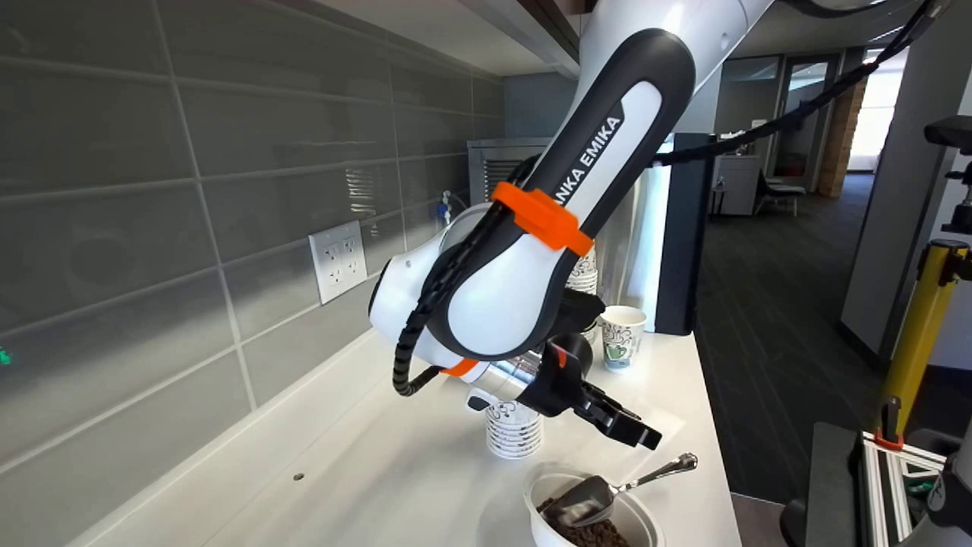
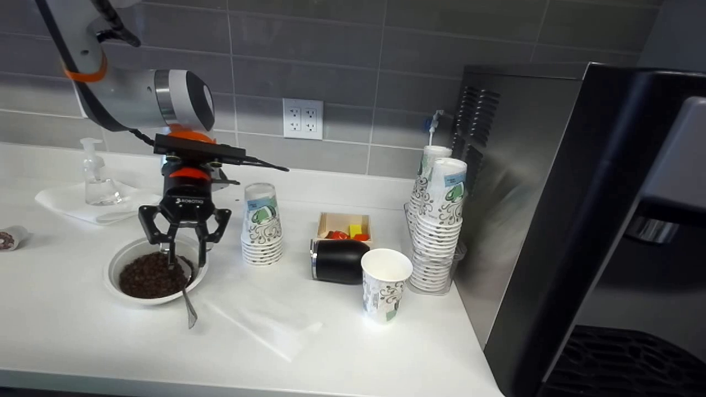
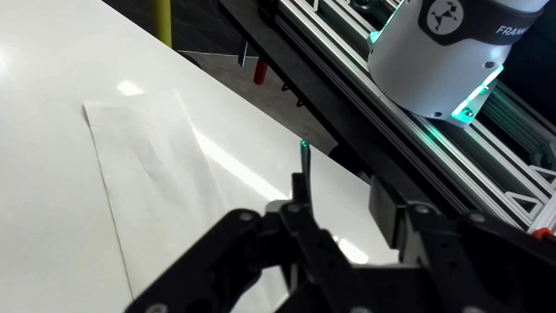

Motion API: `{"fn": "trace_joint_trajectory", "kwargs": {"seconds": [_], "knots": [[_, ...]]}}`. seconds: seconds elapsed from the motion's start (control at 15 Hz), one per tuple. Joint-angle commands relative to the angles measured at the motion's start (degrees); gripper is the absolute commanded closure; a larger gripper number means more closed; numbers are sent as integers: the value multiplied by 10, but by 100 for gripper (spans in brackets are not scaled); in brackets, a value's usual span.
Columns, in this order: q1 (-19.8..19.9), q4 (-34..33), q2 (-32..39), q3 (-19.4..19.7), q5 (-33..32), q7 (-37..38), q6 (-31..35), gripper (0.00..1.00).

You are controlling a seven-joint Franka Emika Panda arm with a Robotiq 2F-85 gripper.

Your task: Use the knife shovel to stir the contents of the bowl

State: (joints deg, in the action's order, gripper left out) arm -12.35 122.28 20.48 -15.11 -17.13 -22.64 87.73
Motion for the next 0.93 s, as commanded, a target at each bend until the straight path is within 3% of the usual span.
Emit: {"fn": "trace_joint_trajectory", "kwargs": {"seconds": [0.0, 0.27, 0.87], "knots": [[-1, -7, 7, -1, 4, 1, 2, 26], [-2, -7, 7, -1, 5, 3, 2, 0], [0, 1, -9, -6, 13, 1, 8, 0]]}}
